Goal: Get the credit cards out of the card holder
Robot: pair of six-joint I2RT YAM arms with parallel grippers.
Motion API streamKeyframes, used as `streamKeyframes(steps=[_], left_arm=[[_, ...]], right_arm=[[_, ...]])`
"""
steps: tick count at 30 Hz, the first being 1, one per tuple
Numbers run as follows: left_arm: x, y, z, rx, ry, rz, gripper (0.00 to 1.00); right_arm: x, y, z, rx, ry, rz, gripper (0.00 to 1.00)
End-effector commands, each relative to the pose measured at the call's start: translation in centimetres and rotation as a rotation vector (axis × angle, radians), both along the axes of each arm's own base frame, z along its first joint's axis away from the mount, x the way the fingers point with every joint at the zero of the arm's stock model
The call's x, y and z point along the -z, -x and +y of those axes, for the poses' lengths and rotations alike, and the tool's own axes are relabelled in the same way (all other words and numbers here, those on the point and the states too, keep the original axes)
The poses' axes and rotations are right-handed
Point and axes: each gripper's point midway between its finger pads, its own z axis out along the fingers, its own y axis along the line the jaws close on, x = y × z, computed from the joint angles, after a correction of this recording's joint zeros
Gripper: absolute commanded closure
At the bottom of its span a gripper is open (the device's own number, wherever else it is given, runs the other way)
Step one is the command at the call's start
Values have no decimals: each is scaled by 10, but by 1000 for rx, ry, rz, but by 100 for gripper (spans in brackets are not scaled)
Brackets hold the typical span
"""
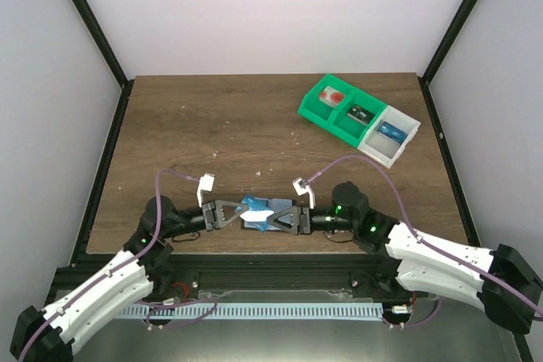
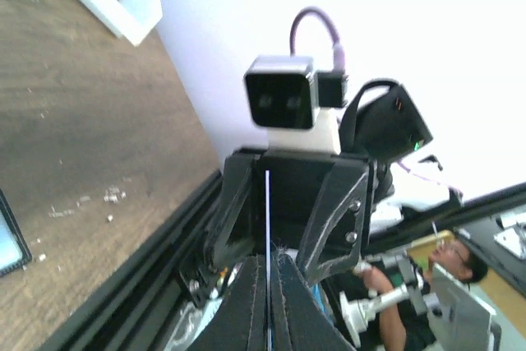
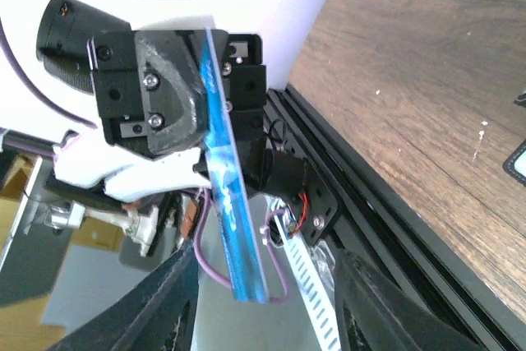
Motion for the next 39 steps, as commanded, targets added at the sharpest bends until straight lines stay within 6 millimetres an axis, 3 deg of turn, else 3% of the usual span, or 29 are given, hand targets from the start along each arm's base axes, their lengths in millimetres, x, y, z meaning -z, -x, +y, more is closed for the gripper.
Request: streamKeyframes(steps=[1, 10, 17, 36, 38, 39], left_arm=[[-12, -24, 9, -155, 73, -5, 100], [-25, -48, 20, -295, 166, 8, 100], [-27, -52, 22, -312, 213, 16, 100], [-25, -59, 31, -379, 271, 51, 100], [-24, -62, 33, -397, 274, 60, 100], [-24, -63, 33, -405, 276, 65, 100]], right_arm=[[-31, -22, 1, 140, -182, 107, 53], [-48, -35, 12, 162, -254, 127, 72], [-45, -40, 18, 171, -269, 160, 73], [-39, -63, 33, 236, -260, 221, 91], [-37, -63, 35, 238, -255, 228, 90], [-36, -64, 36, 240, -252, 234, 84]])
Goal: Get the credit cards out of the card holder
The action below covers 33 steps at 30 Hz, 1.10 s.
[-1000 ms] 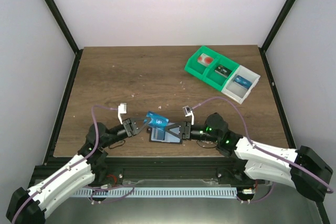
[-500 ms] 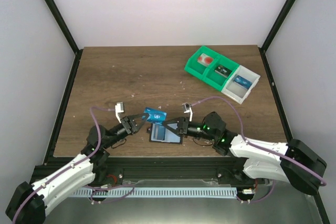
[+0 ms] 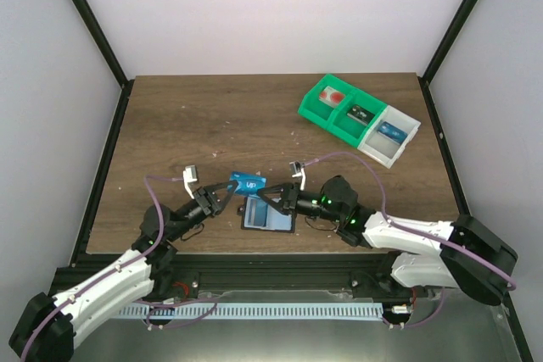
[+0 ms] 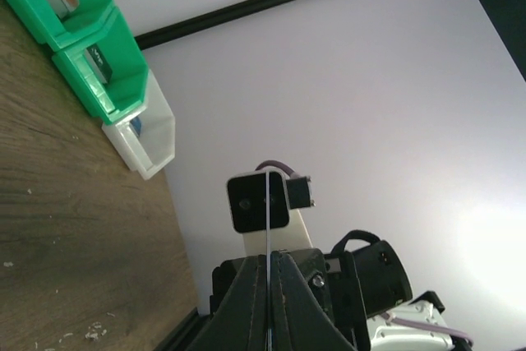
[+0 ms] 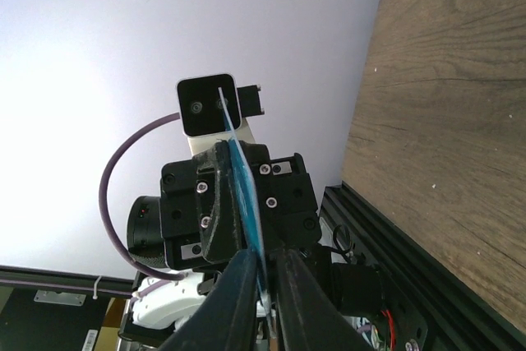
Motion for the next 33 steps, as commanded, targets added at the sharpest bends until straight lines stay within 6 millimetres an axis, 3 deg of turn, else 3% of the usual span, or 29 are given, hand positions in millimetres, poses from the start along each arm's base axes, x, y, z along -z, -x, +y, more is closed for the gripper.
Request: streamKeyframes(steps=[1, 5, 10, 16, 21, 25, 33], left_arm=[[-11, -6, 7, -50, 53, -11, 100], [-9, -11, 11, -84, 57, 5, 100], [-5, -12, 11, -91, 56, 12, 100], [1, -11, 11, -83, 46, 33, 98], [6, -11, 12, -103, -16, 9, 61], [13, -16, 13, -136, -147, -18, 35], [20, -27, 2, -107, -504, -105, 15]], right_arm=[[-14, -5, 7, 11, -28, -5, 81], [-15, -6, 14, -1, -26, -9, 80], [-15, -11, 15, 24, -21, -26, 98], [-21, -16, 11, 63, -23, -71, 100], [-23, -32, 0, 140, 68, -144, 99], [-20, -56, -23, 198, 194, -177, 100], [-14, -125, -106, 394, 432, -201, 100]])
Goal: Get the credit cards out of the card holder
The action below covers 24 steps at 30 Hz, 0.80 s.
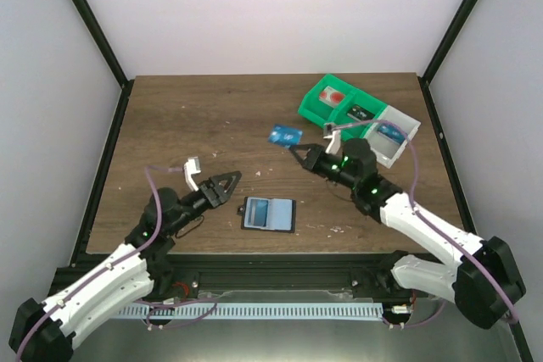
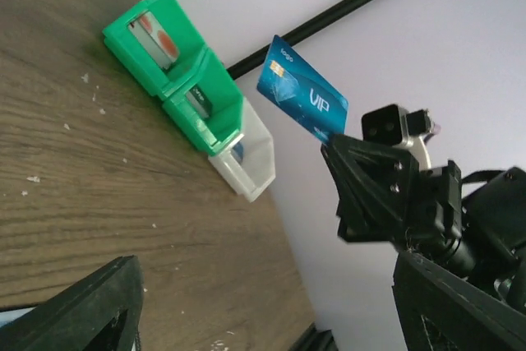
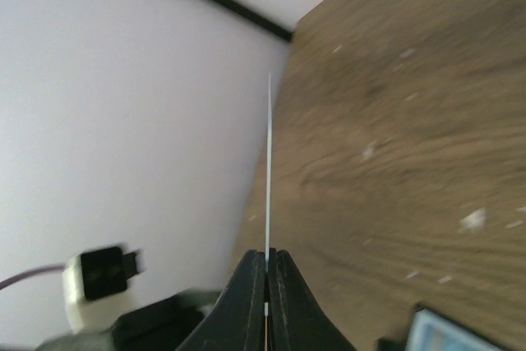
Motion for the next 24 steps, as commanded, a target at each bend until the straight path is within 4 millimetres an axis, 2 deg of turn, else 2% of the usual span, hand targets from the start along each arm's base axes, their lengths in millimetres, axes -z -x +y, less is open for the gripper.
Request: streamKeyframes(steps=[1, 5, 8, 12, 16, 19, 24], left_arm=[[9, -4, -7, 47, -266, -48, 12], [10, -2, -17, 134, -395, -76, 4], [13, 1, -19, 175, -458, -95, 0], [18, 4, -19, 191, -472, -93, 0], [19, 8, -18, 199, -466, -73, 0], [13, 12, -18, 214, -459, -81, 0], [4, 21, -18, 246, -445, -100, 0]], right_arm=[[11, -30, -47, 91, 179, 7, 100], [14, -61, -102, 246, 268, 29, 100], [21, -76, -139, 346, 302, 65, 100], [32, -85, -186, 452, 335, 135, 100], [30, -90, -235, 589, 412, 185, 100], [35, -89, -261, 653, 442, 228, 100], [49, -96, -287, 699, 486, 279, 100]])
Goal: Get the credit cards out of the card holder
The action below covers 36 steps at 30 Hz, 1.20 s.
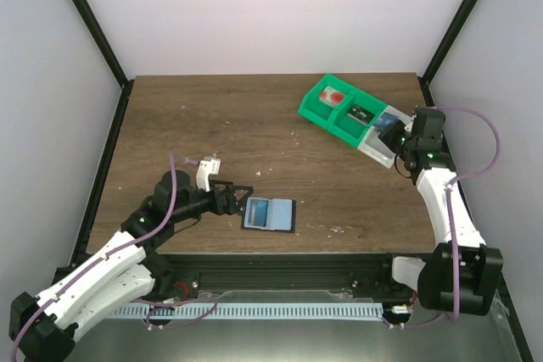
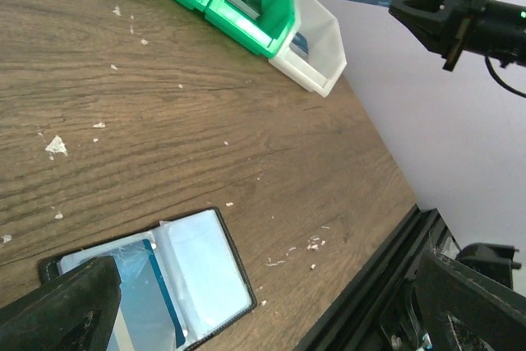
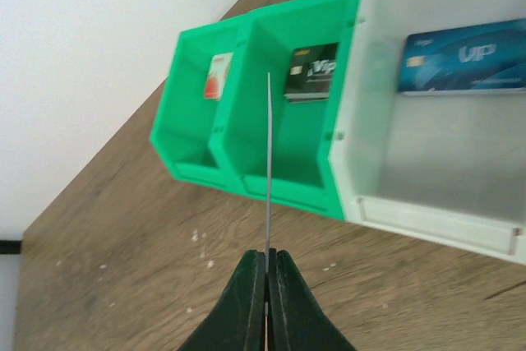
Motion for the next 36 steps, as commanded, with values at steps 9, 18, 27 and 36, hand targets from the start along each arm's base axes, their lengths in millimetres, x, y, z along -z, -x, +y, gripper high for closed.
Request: streamKeyframes(steps=[9, 18, 27, 36], left_arm=[[-24, 11, 4, 26, 36, -47, 0], [-21, 9, 5, 10, 41, -54, 0], [-15, 9, -1, 42, 30, -36, 0], [-7, 5, -3, 36, 10, -19, 0]], right_arm=[[40, -24, -46, 55, 122, 169, 100], [52, -42, -67, 7, 108, 184, 100], [60, -59, -77, -30, 122, 199, 100], [76, -75, -85, -72, 117, 205, 100]])
